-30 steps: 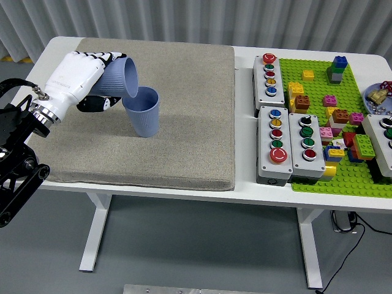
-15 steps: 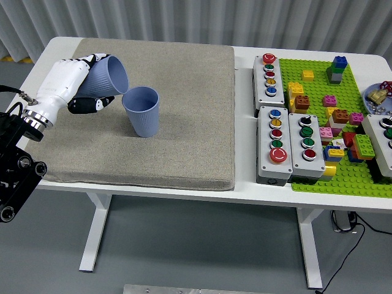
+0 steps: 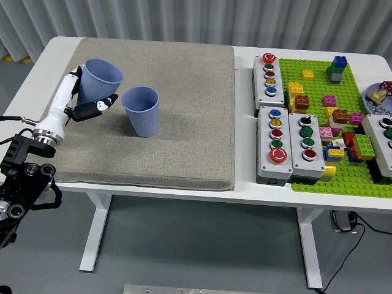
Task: Pick cup pour cup place
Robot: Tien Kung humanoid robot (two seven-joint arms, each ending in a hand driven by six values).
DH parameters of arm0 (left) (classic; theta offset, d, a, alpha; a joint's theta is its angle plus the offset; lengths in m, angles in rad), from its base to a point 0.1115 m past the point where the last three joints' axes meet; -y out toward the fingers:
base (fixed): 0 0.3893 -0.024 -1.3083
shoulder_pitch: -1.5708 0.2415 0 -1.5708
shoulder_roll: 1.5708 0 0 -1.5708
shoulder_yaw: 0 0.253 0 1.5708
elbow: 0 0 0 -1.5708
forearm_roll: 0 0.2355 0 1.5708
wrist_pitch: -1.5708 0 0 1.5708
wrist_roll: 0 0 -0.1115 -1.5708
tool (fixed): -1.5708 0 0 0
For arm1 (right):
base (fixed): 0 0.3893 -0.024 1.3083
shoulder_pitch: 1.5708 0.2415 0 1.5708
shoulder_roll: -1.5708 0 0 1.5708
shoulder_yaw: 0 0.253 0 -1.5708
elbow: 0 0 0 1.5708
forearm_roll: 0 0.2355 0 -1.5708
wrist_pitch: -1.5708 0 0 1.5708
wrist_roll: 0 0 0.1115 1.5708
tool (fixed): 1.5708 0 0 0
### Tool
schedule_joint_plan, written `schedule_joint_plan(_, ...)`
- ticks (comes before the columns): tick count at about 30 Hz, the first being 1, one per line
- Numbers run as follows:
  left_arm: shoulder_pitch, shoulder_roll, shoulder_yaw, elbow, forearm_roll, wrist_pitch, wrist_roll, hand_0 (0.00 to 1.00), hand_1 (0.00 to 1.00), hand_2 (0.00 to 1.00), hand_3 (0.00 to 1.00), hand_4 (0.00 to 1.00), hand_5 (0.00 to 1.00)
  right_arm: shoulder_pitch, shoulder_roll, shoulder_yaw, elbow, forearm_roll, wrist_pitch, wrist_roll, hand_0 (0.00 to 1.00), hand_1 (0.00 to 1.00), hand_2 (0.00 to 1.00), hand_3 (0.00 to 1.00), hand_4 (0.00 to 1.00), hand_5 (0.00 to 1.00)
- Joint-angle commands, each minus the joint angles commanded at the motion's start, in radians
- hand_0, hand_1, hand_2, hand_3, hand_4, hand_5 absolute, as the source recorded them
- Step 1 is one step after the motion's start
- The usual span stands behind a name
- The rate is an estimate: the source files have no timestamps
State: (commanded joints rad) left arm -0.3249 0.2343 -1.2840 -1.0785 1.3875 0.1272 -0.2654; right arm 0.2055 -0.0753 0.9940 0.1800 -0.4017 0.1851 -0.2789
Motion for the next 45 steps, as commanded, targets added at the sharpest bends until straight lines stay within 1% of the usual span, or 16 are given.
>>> schedule_joint_plan(1, 0.006, -0.011, 0.0, 0.013, -0.044, -0.002, -0.009, 0.479, 0.583, 0.656, 0.566, 0.581, 0.018, 0.0, 0.0, 0.0, 0.0, 0.0, 0.0, 0.0, 0.736, 0.696, 0.742, 0.602, 0.136, 0.226)
schedule_joint_plan(2, 0.011, -0.022, -0.003, 0.022, -0.07, -0.004, -0.015, 0.482, 0.585, 0.655, 0.565, 0.585, 0.024, 0.001, 0.0, 0.0, 0.0, 0.001, 0.0, 0.0, 0.736, 0.696, 0.743, 0.602, 0.135, 0.227)
schedule_joint_plan(4, 0.02, -0.044, -0.012, 0.039, -0.101, -0.004, -0.028, 0.482, 0.585, 0.655, 0.565, 0.585, 0.024, 0.001, 0.001, 0.0, 0.0, 0.001, 0.0, 0.0, 0.736, 0.696, 0.743, 0.602, 0.135, 0.227)
schedule_joint_plan(6, 0.025, -0.064, -0.019, 0.054, -0.1, -0.001, -0.039, 0.482, 0.585, 0.655, 0.565, 0.585, 0.024, 0.001, 0.001, 0.002, 0.0, -0.001, 0.0, -0.001, 0.736, 0.696, 0.743, 0.602, 0.135, 0.227)
schedule_joint_plan(7, 0.026, -0.07, -0.021, 0.058, -0.097, 0.0, -0.041, 0.482, 0.585, 0.655, 0.565, 0.585, 0.024, 0.002, 0.001, 0.003, 0.0, -0.002, 0.0, -0.001, 0.736, 0.696, 0.743, 0.602, 0.135, 0.227)
schedule_joint_plan(9, 0.028, -0.089, -0.032, 0.065, -0.073, 0.007, -0.046, 0.484, 0.585, 0.652, 0.565, 0.591, 0.028, 0.001, 0.002, 0.003, 0.0, -0.004, 0.001, -0.002, 0.736, 0.696, 0.744, 0.602, 0.136, 0.229)
schedule_joint_plan(12, 0.03, -0.103, -0.043, 0.069, -0.061, 0.014, -0.051, 0.484, 0.585, 0.652, 0.565, 0.591, 0.028, -0.001, 0.003, 0.002, 0.0, -0.005, 0.002, -0.003, 0.736, 0.696, 0.744, 0.602, 0.136, 0.229)
schedule_joint_plan(19, 0.028, -0.108, -0.05, 0.079, -0.056, 0.018, -0.068, 0.487, 0.59, 0.651, 0.563, 0.594, 0.031, -0.003, 0.003, 0.003, 0.0, -0.01, 0.002, -0.004, 0.736, 0.696, 0.744, 0.602, 0.136, 0.229)
schedule_joint_plan(20, 0.028, -0.109, -0.051, 0.081, -0.056, 0.018, -0.07, 0.542, 0.616, 0.657, 0.565, 0.597, 0.033, -0.003, 0.004, 0.003, 0.0, -0.011, 0.002, -0.004, 0.736, 0.696, 0.744, 0.601, 0.135, 0.23)
schedule_joint_plan(25, 0.026, -0.117, -0.07, 0.108, -0.059, 0.027, -0.081, 0.542, 0.616, 0.657, 0.565, 0.597, 0.033, -0.004, 0.005, 0.004, 0.0, -0.013, 0.002, -0.005, 0.736, 0.696, 0.744, 0.601, 0.135, 0.23)
schedule_joint_plan(26, 0.026, -0.118, -0.074, 0.113, -0.059, 0.029, -0.081, 0.522, 0.608, 0.658, 0.566, 0.596, 0.039, -0.004, 0.005, 0.004, 0.0, -0.013, 0.002, -0.005, 0.736, 0.697, 0.744, 0.601, 0.136, 0.232)
schedule_joint_plan(31, 0.02, -0.118, -0.097, 0.144, -0.068, 0.037, -0.078, 0.522, 0.608, 0.658, 0.566, 0.596, 0.039, -0.004, 0.005, 0.003, 0.0, -0.011, 0.002, -0.005, 0.736, 0.697, 0.744, 0.601, 0.136, 0.232)
schedule_joint_plan(32, 0.019, -0.118, -0.098, 0.145, -0.069, 0.037, -0.078, 0.534, 0.61, 0.658, 0.567, 0.597, 0.041, -0.004, 0.005, 0.003, 0.0, -0.011, 0.002, -0.005, 0.736, 0.697, 0.745, 0.602, 0.135, 0.233)
schedule_joint_plan(43, 0.005, -0.125, -0.101, 0.179, -0.081, 0.038, -0.077, 0.535, 0.611, 0.658, 0.569, 0.602, 0.049, 0.002, 0.004, 0.0, 0.0, -0.003, 0.002, -0.004, 0.736, 0.697, 0.745, 0.602, 0.136, 0.232)
schedule_joint_plan(45, 0.005, -0.128, -0.101, 0.186, -0.081, 0.037, -0.079, 0.548, 0.626, 0.678, 0.571, 0.612, 0.061, 0.003, 0.004, 0.0, 0.0, -0.004, 0.002, -0.004, 0.736, 0.698, 0.745, 0.602, 0.136, 0.23)
